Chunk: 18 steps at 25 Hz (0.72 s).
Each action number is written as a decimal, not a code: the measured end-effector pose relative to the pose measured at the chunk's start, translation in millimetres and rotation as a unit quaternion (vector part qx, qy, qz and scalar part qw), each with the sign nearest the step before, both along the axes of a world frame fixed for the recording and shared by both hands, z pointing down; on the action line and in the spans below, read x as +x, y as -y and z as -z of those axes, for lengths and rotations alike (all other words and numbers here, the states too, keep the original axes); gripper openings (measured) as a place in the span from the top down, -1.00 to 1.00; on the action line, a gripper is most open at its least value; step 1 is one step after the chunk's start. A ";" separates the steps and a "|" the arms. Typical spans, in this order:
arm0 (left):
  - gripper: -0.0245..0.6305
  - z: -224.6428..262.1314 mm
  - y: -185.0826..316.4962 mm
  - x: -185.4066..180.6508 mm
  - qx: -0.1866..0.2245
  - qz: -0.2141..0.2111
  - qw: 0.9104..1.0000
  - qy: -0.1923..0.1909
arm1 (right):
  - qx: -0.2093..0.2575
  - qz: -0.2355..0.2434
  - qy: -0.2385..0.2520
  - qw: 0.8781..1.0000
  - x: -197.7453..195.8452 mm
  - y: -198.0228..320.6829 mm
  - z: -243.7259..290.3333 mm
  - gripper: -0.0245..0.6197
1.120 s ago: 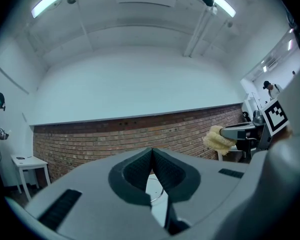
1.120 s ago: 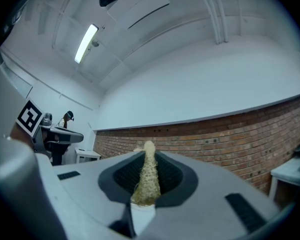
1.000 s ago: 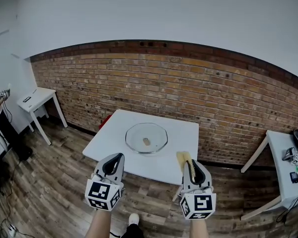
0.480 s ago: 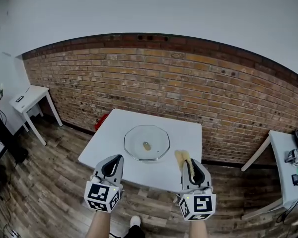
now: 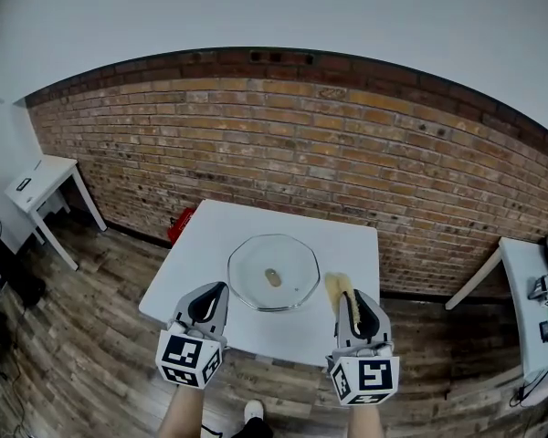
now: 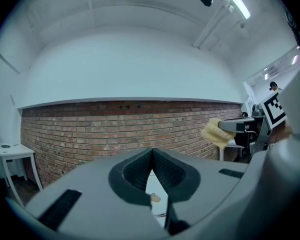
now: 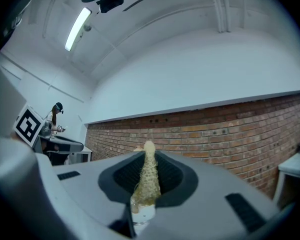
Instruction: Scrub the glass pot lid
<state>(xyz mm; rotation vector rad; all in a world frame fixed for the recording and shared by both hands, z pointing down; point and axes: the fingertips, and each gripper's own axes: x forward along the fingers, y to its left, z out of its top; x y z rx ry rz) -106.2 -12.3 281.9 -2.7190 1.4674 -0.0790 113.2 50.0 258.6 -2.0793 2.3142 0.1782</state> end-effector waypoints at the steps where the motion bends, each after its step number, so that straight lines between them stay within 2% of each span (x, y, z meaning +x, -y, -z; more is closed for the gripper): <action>1: 0.89 -2.6 7.7 -1.0 -0.003 -0.002 1.000 0.000 | -0.002 -0.001 -0.001 1.000 -2.1 6.8 -1.5 0.74; 18: 0.89 -31.8 123.8 -5.6 -0.035 -0.046 0.998 -0.003 | -0.021 -0.040 -0.011 0.999 -15.9 109.4 -12.3 0.74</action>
